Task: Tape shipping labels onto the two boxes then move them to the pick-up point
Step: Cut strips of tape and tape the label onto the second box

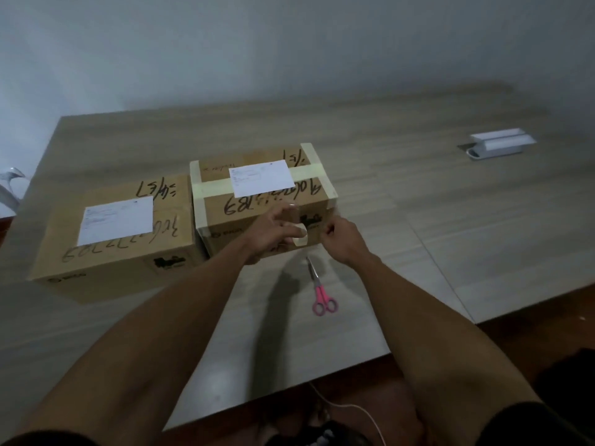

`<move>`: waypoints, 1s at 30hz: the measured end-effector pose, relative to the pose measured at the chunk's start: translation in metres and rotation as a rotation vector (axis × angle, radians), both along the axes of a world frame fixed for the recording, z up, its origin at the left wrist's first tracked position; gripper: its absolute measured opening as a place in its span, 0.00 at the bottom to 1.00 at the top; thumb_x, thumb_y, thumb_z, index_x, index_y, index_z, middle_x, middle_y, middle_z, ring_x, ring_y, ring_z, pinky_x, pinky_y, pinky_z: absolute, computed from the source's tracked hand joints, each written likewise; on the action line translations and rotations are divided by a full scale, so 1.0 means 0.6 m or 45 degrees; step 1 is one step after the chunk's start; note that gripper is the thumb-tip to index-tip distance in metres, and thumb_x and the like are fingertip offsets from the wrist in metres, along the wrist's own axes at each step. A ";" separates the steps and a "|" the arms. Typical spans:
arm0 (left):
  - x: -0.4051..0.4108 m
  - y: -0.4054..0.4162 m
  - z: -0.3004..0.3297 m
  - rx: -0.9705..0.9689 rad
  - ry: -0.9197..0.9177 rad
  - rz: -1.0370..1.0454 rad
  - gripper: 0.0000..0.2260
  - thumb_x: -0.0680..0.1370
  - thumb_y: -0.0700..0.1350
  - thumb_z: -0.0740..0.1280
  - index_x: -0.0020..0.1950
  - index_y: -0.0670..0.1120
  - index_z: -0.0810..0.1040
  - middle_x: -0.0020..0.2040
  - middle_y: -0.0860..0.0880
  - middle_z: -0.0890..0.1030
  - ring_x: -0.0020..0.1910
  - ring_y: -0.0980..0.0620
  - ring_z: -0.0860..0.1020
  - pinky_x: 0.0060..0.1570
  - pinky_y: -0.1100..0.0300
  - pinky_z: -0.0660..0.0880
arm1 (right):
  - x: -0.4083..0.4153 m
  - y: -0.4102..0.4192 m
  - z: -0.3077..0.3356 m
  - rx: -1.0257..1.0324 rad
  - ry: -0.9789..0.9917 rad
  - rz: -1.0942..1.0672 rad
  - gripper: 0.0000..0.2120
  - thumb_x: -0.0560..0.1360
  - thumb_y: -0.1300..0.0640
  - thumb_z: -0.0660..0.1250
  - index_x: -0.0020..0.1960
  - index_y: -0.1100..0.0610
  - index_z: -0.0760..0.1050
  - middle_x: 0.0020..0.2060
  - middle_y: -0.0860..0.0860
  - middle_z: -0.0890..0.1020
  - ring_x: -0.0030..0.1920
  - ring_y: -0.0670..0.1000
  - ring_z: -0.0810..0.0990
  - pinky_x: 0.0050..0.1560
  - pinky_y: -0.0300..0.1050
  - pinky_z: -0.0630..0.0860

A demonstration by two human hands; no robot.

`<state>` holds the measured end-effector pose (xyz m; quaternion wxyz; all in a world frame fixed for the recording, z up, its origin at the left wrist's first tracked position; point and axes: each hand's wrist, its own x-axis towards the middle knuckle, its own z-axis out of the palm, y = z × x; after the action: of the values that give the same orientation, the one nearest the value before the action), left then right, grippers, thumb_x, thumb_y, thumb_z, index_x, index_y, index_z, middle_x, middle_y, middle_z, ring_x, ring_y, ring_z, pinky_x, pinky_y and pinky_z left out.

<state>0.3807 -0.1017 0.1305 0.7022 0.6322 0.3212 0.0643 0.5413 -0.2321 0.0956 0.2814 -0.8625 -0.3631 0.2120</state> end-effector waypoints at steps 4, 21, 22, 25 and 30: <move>-0.005 -0.024 -0.033 0.016 0.074 -0.034 0.29 0.74 0.38 0.78 0.71 0.58 0.74 0.52 0.44 0.83 0.46 0.47 0.80 0.48 0.50 0.77 | -0.015 -0.036 -0.058 -0.177 0.094 0.042 0.04 0.76 0.57 0.66 0.43 0.55 0.76 0.44 0.55 0.82 0.46 0.58 0.81 0.49 0.54 0.80; -0.002 -0.094 -0.121 -0.126 0.227 0.079 0.27 0.75 0.39 0.76 0.70 0.59 0.75 0.49 0.48 0.82 0.49 0.49 0.81 0.51 0.50 0.77 | -0.063 -0.116 -0.175 -0.605 0.184 -0.050 0.21 0.68 0.42 0.80 0.47 0.57 0.79 0.43 0.52 0.80 0.41 0.53 0.80 0.38 0.43 0.71; -0.002 -0.096 -0.122 -0.121 0.230 0.081 0.27 0.75 0.39 0.76 0.70 0.59 0.75 0.49 0.48 0.82 0.48 0.49 0.81 0.52 0.50 0.77 | -0.066 -0.117 -0.179 -0.593 0.174 -0.066 0.23 0.68 0.40 0.79 0.48 0.57 0.79 0.44 0.53 0.80 0.43 0.54 0.81 0.39 0.44 0.72; -0.005 -0.103 -0.125 -0.114 0.241 0.081 0.27 0.75 0.40 0.77 0.70 0.60 0.75 0.50 0.47 0.82 0.49 0.49 0.82 0.55 0.49 0.78 | -0.076 -0.114 -0.189 -0.539 0.180 -0.130 0.26 0.66 0.38 0.79 0.50 0.57 0.80 0.48 0.55 0.81 0.46 0.57 0.83 0.44 0.48 0.80; -0.016 -0.109 -0.125 -0.108 0.242 0.099 0.27 0.75 0.39 0.77 0.70 0.59 0.75 0.47 0.49 0.82 0.49 0.49 0.82 0.51 0.50 0.77 | -0.090 -0.108 -0.183 -0.575 0.058 -0.132 0.26 0.72 0.40 0.75 0.59 0.59 0.78 0.56 0.57 0.76 0.56 0.60 0.79 0.57 0.54 0.79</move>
<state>0.3713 -0.1672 0.0557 0.6917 0.5922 0.4130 0.0179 0.4876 -0.2971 -0.0142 0.1000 -0.9161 -0.2552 0.2925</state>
